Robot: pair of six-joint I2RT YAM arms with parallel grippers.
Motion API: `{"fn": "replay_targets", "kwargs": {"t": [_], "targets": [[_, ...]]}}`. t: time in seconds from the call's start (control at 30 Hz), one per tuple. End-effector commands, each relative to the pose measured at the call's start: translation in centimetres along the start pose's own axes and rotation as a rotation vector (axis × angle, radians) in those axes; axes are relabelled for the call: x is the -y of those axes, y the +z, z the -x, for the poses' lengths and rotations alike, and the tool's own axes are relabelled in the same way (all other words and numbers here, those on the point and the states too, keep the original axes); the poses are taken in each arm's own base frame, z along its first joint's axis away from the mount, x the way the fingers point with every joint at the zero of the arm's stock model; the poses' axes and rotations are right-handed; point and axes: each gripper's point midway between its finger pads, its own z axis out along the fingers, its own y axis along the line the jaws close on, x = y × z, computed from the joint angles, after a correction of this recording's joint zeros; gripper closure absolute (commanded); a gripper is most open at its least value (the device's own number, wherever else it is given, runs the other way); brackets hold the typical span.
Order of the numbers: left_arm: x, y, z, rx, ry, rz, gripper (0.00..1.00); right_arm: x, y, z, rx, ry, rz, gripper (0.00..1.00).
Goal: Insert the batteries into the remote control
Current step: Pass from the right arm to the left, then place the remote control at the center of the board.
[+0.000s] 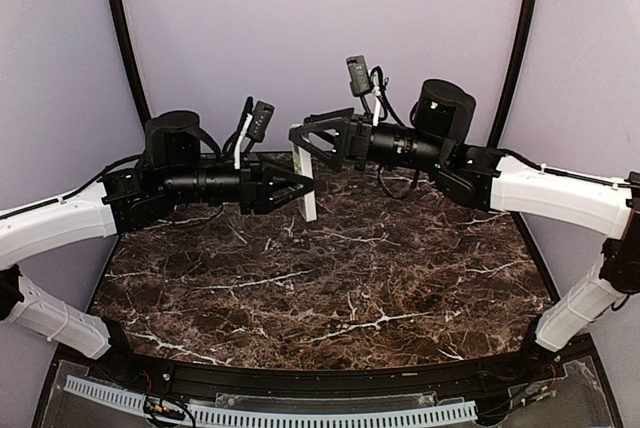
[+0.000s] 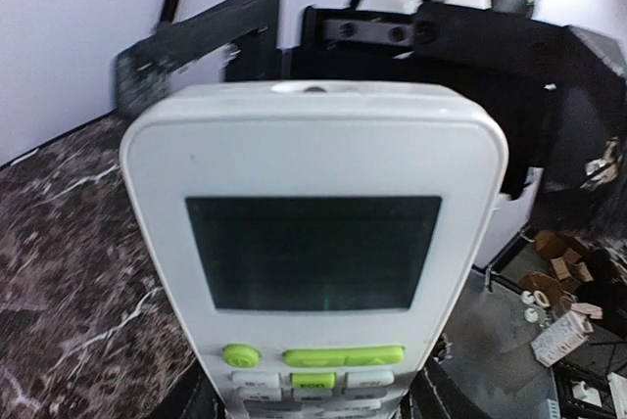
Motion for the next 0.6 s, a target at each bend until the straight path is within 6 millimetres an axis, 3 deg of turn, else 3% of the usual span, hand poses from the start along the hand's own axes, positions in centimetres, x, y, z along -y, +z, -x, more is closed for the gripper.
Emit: {"fn": "replay_targets", "kwargs": {"t": [0.0,0.1,0.17,0.23,0.27,0.3,0.33,0.4,0.57], "targets": [[-7.7,-1.5,-4.3,-0.196,-0.156,0.455,1.0,7.5,-4.7,0.1,-0.003,0.085,-0.483,0.01],[-12.2,-2.5,-9.1,-0.375,-0.23,0.696,0.97,11.6,-8.3,-1.6,-0.048,0.15,-0.72,0.01],[-13.7,-2.1,-11.6,-0.464,-0.28,0.752,0.9,13.1,-9.4,-3.2,-0.106,0.173,-0.784,0.01],[-15.0,-1.7,-13.8,-0.544,-0.344,0.806,0.9,13.9,-9.8,-4.7,-0.16,0.198,-0.814,0.01],[-15.2,-1.6,-14.0,-0.565,-0.376,0.825,0.95,14.2,-9.9,-5.5,-0.185,0.208,-0.822,0.01],[-16.3,-1.3,-15.6,-0.613,-0.403,0.852,0.97,14.4,-9.9,-6.2,-0.204,0.216,-0.827,0.01],[-16.7,-1.2,-15.9,-0.625,-0.438,0.867,0.98,14.6,-9.9,-6.8,-0.223,0.224,-0.83,0.02],[-18.3,-0.5,-18.3,-0.688,-0.506,0.9,0.99,14.9,-10.0,-7.8,-0.254,0.235,-0.839,0.01],[-20.6,-0.4,-21.5,-0.795,-0.619,0.988,0.97,15.5,-10.3,-9.7,-0.307,0.251,-0.858,0.01]]}}
